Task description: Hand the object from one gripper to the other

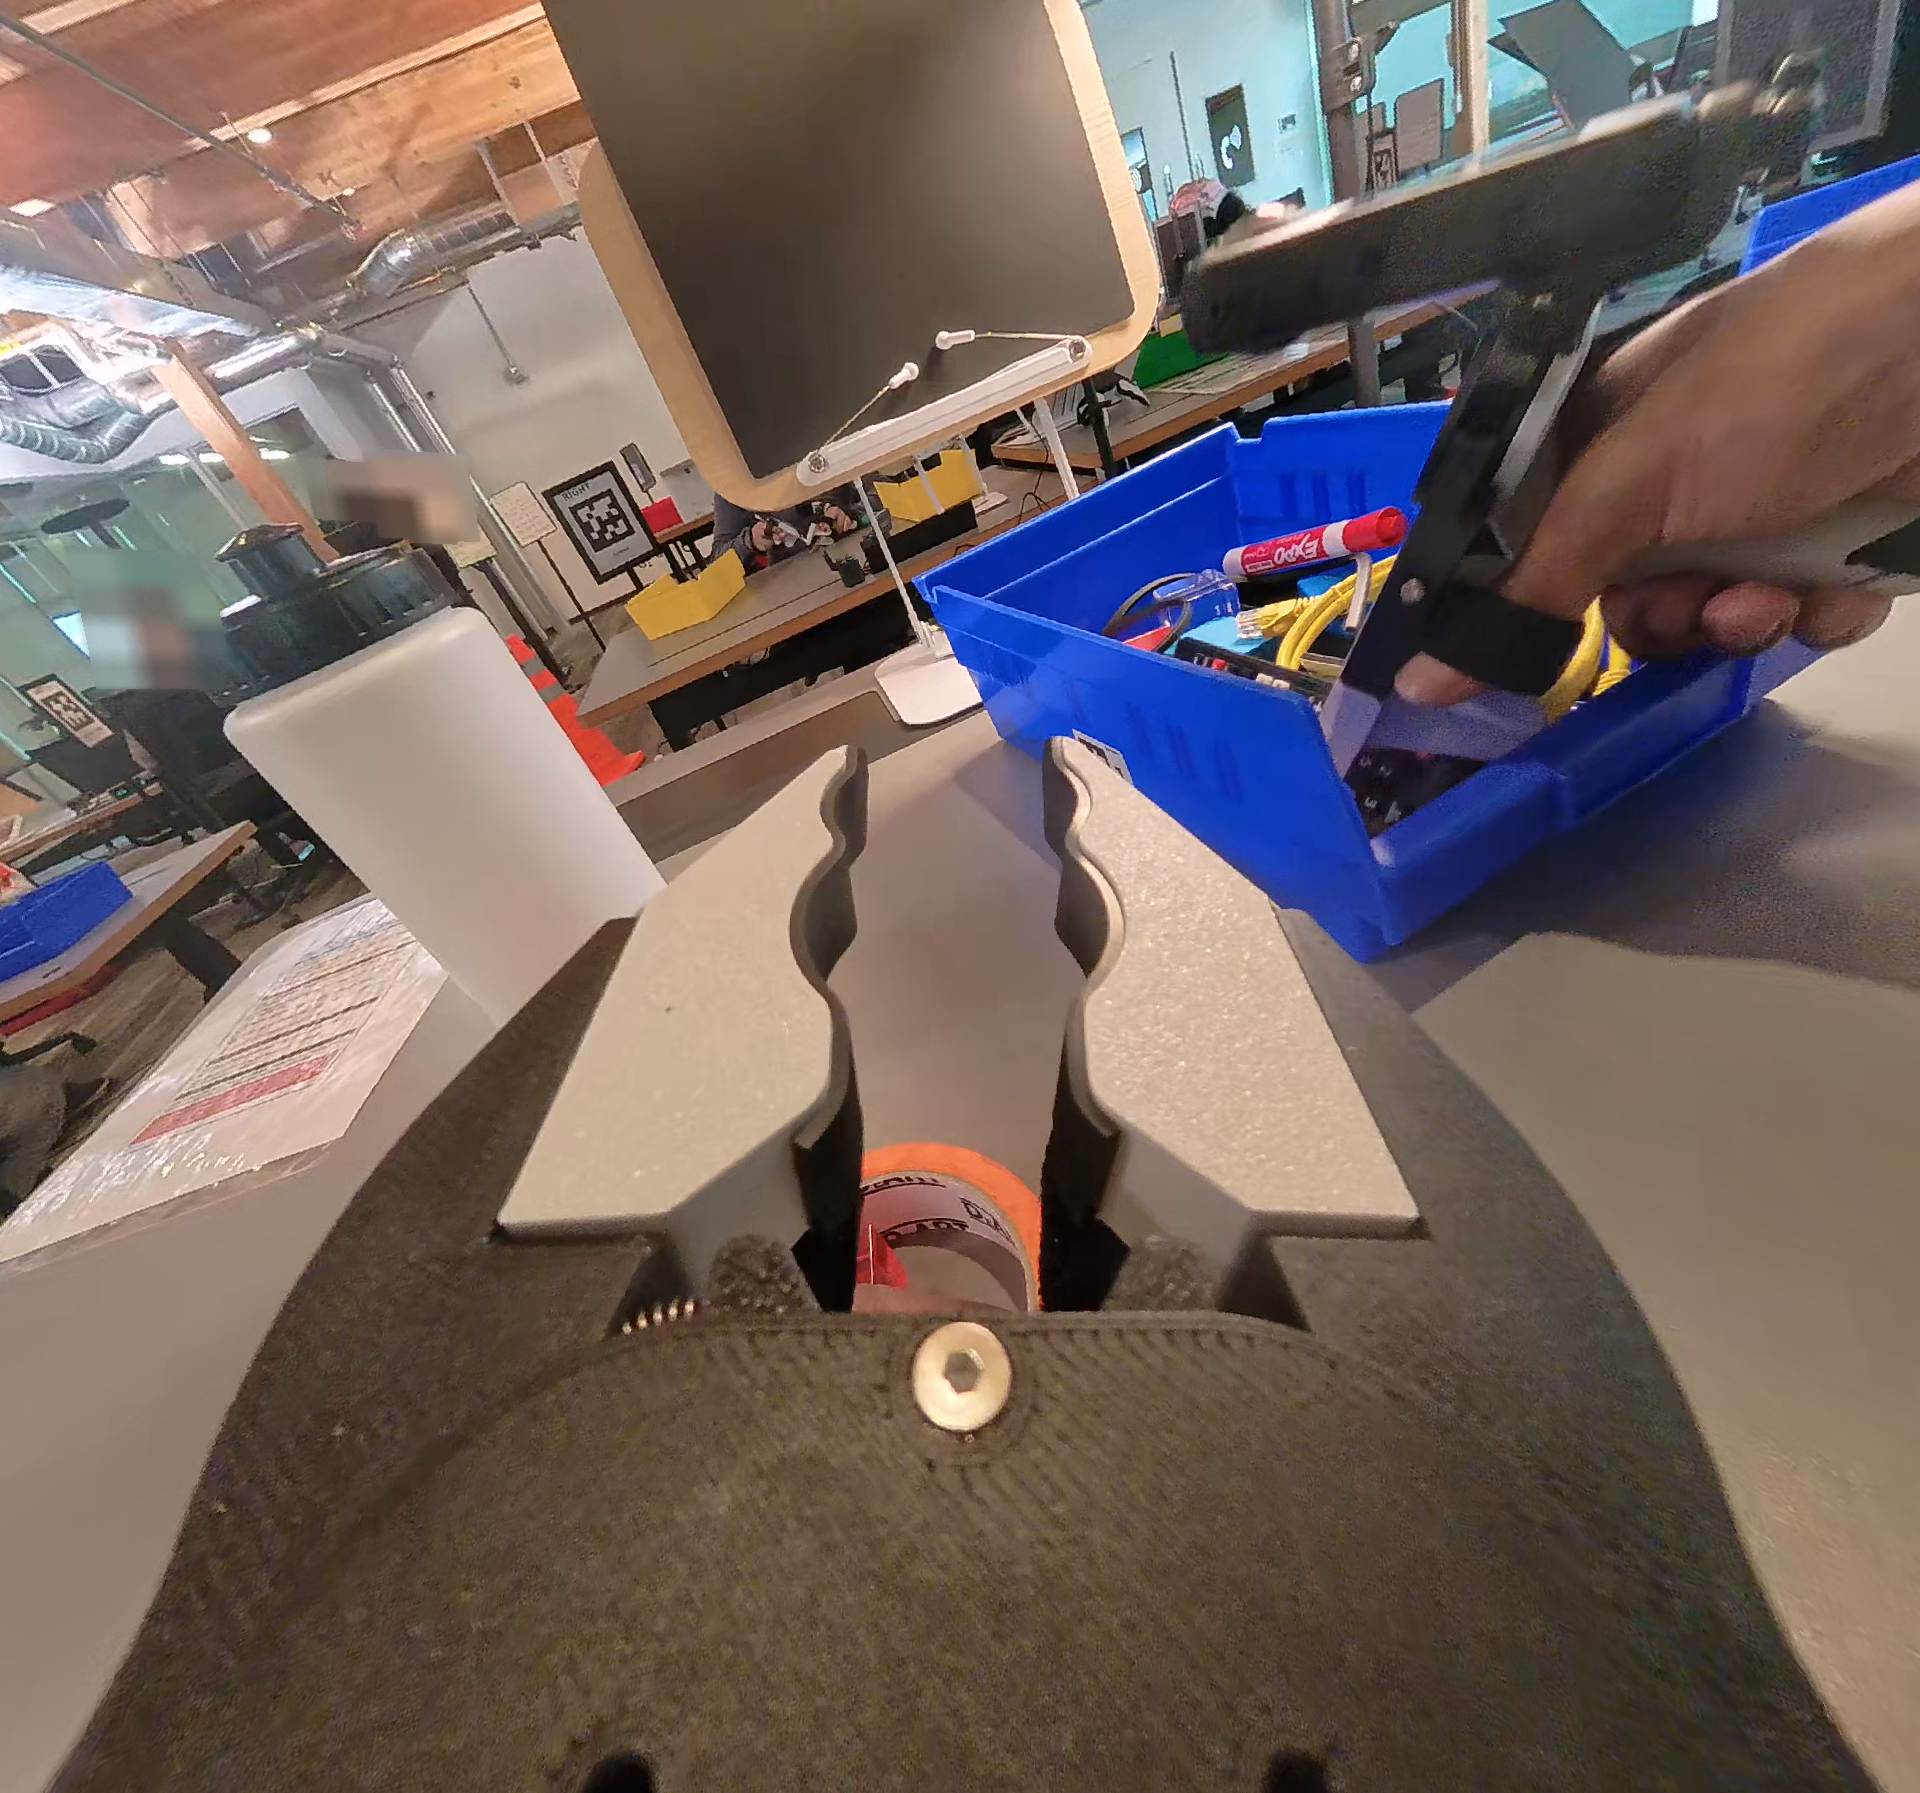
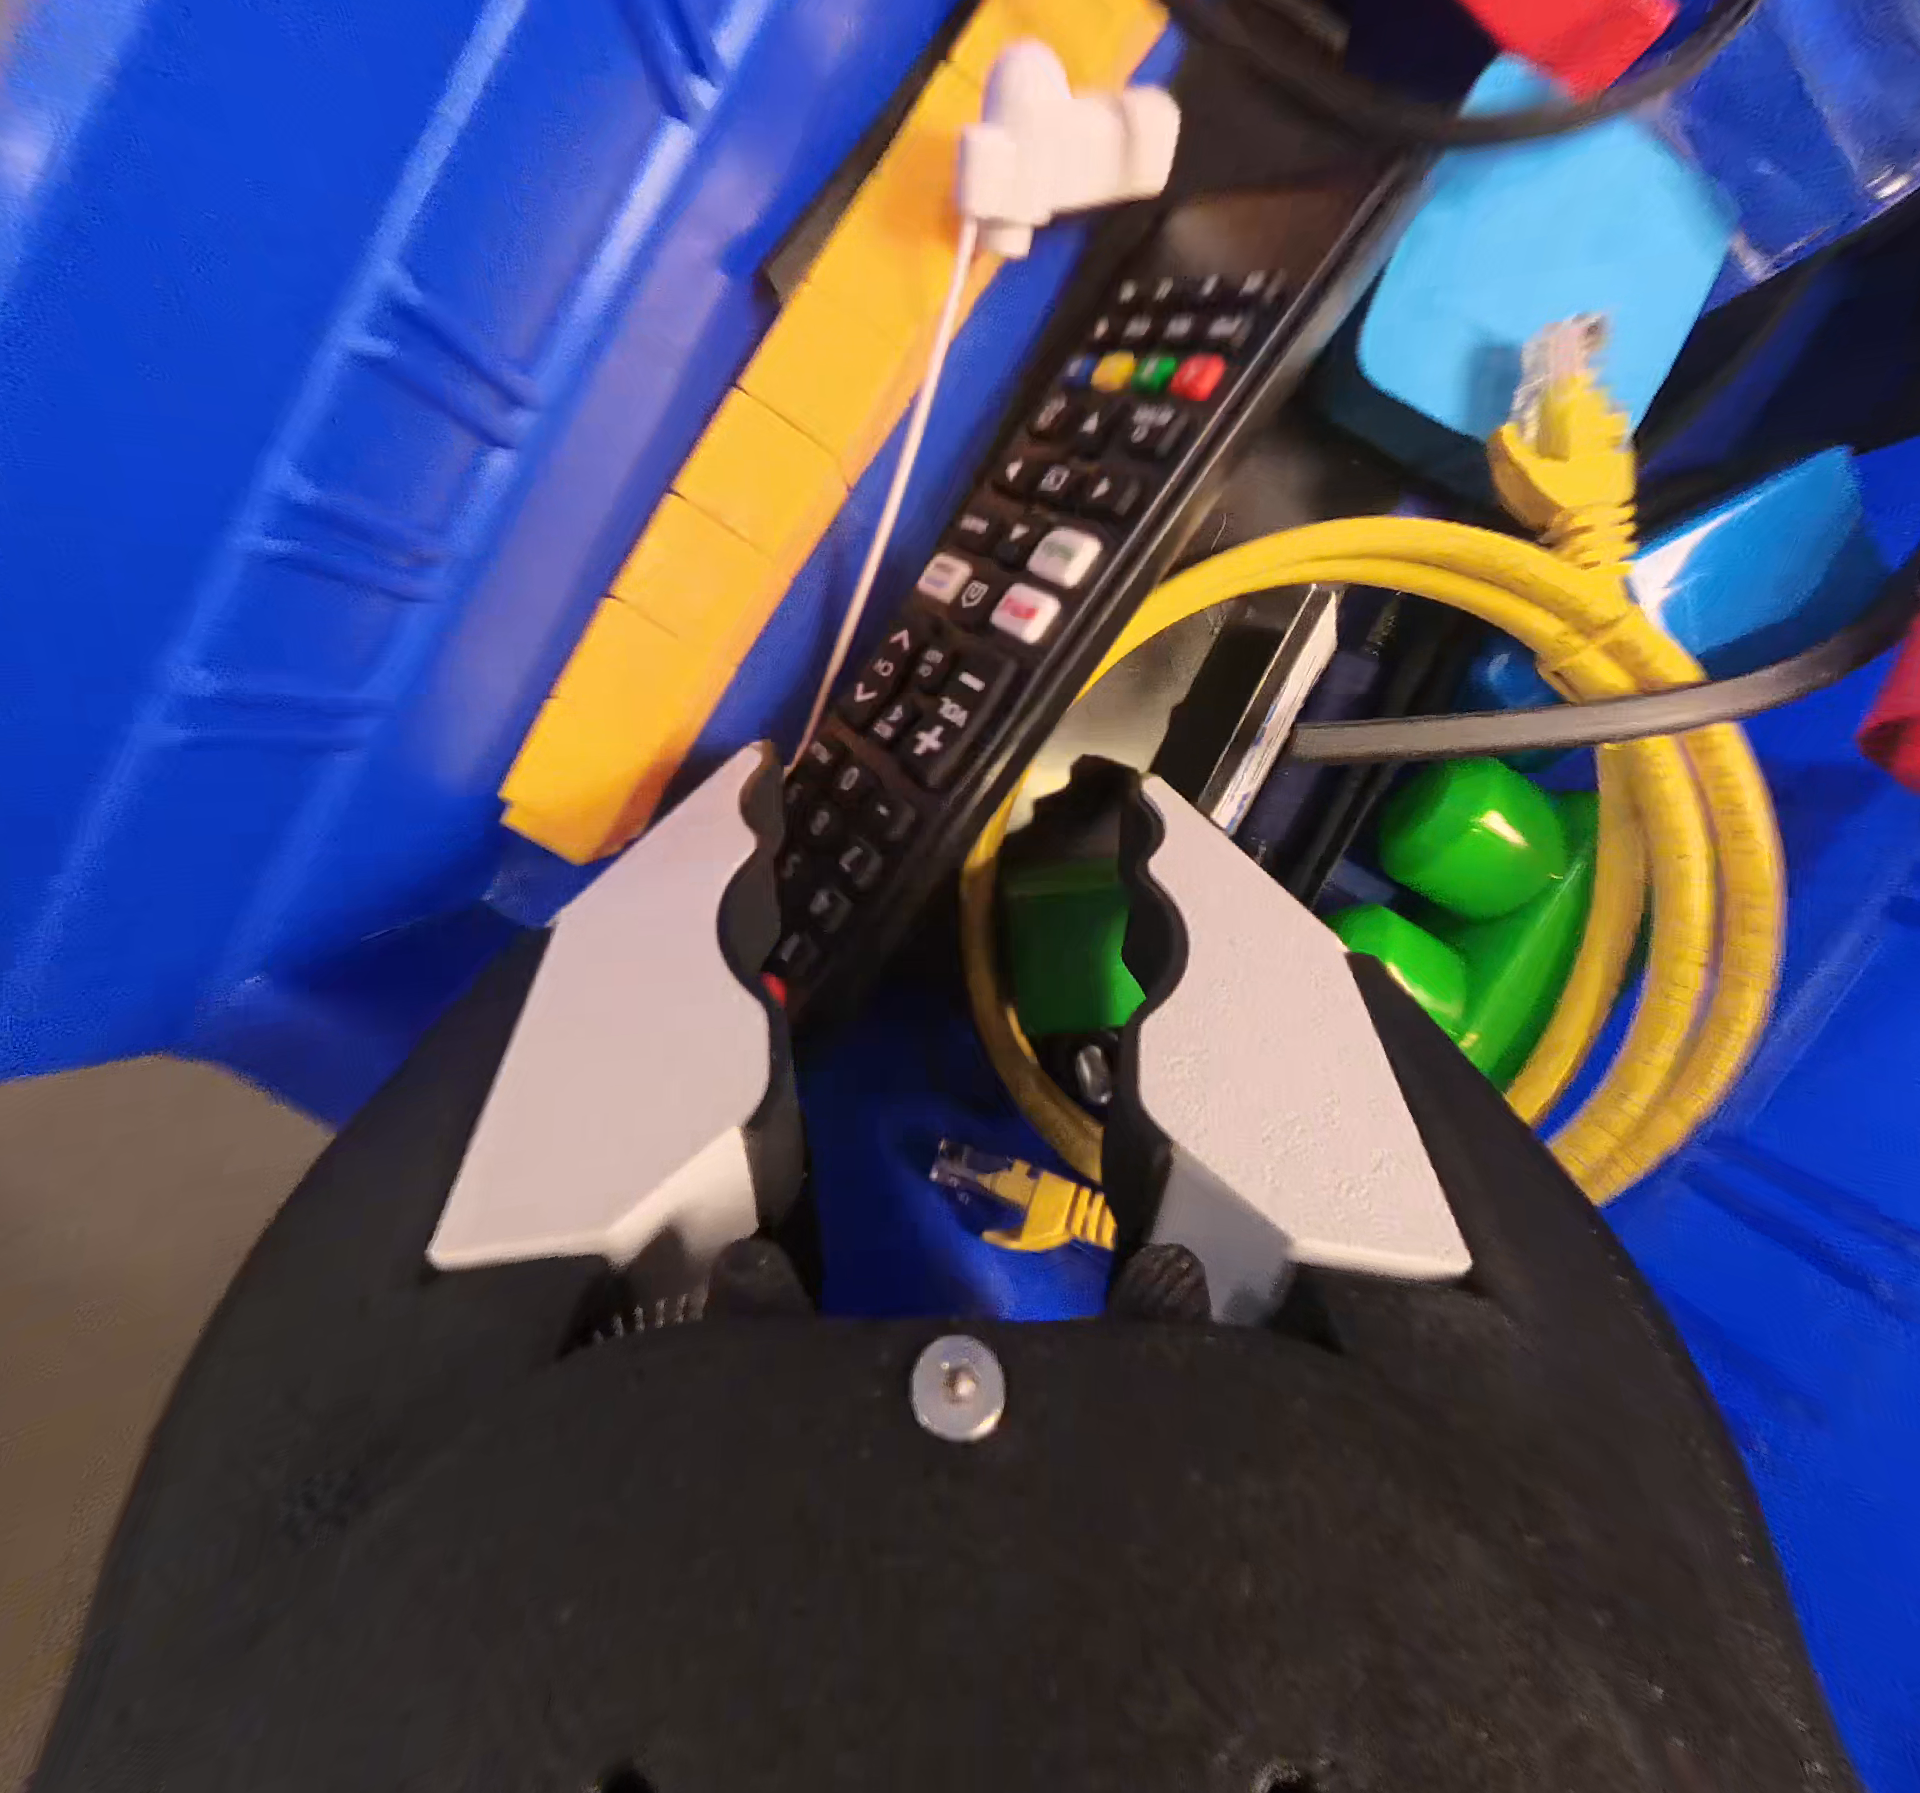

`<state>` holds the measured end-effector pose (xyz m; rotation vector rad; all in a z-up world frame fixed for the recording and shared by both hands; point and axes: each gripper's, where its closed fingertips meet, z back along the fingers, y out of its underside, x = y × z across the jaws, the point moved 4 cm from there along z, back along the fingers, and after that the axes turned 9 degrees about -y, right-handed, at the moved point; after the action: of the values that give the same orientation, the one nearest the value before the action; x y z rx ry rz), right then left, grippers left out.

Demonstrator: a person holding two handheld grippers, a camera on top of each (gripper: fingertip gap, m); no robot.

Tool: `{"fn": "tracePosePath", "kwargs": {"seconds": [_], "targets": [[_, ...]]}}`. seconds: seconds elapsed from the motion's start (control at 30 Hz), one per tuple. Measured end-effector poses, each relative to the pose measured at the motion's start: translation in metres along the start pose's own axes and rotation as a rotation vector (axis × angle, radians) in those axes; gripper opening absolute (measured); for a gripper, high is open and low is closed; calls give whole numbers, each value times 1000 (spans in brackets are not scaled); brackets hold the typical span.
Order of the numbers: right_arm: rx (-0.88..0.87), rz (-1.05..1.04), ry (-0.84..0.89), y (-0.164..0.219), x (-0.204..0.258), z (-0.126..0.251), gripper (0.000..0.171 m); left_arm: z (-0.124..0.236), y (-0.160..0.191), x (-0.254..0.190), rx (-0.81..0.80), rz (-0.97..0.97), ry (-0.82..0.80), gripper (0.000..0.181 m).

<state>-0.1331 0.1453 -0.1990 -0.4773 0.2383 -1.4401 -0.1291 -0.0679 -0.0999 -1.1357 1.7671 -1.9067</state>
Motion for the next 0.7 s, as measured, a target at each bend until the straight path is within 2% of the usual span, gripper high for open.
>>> {"fn": "tracePosePath", "kwargs": {"seconds": [0.1,0.23,0.47,0.7], "targets": [[20,35,35,-3,2,-4,62,0,0,0,-1,-7,-3,33],[9,88,87,-7,5,-4,48,0,-1,0,-5,-18,-8,33],[-72,146,178,-10,-1,22,27,0,-1,-3,-5,-35,-1,33],[-142,149,144,-5,-2,36,22,0,0,-3,-2,-44,-7,33]]}}
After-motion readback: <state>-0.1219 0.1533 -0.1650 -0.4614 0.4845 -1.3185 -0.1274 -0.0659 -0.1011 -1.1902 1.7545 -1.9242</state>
